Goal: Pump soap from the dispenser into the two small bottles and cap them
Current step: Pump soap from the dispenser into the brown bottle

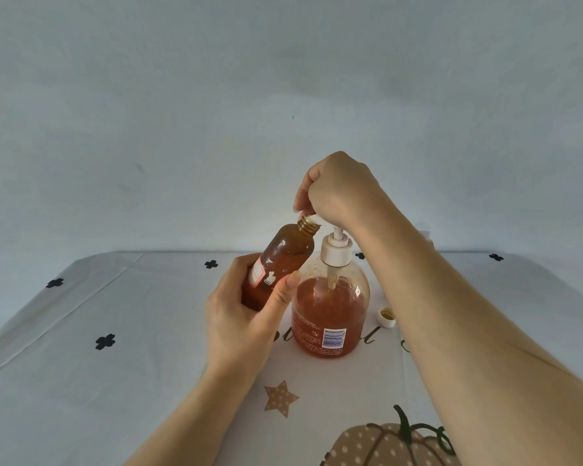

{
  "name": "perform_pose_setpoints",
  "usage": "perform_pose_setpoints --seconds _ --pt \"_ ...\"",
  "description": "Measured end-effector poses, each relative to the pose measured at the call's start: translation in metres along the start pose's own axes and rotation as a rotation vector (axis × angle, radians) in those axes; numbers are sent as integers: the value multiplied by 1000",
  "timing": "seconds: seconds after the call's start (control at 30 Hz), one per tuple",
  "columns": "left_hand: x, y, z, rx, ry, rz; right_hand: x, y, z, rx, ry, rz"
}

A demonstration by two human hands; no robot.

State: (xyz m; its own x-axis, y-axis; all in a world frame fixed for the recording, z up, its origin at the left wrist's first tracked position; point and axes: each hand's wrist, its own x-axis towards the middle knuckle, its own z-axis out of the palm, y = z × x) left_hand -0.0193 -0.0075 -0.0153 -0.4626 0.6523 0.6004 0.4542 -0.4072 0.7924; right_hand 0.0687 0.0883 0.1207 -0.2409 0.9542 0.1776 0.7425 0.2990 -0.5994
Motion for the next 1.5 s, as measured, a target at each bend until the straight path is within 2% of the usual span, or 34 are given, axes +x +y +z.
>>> perform_pose_setpoints --seconds 0.4,0.6,0.87,1.5 --pt "-1 -4 -3 69 9 -49 -12 5 6 -27 -27 42" --pt "0 3 0 73 11 -24 -12 0 -8 48 75 13" --pt "-1 2 0 66 18 -24 -7 -1 -5 -25 92 -9" --pt "-1 -1 -2 54 -5 -53 -8 5 4 -1 -27 7"
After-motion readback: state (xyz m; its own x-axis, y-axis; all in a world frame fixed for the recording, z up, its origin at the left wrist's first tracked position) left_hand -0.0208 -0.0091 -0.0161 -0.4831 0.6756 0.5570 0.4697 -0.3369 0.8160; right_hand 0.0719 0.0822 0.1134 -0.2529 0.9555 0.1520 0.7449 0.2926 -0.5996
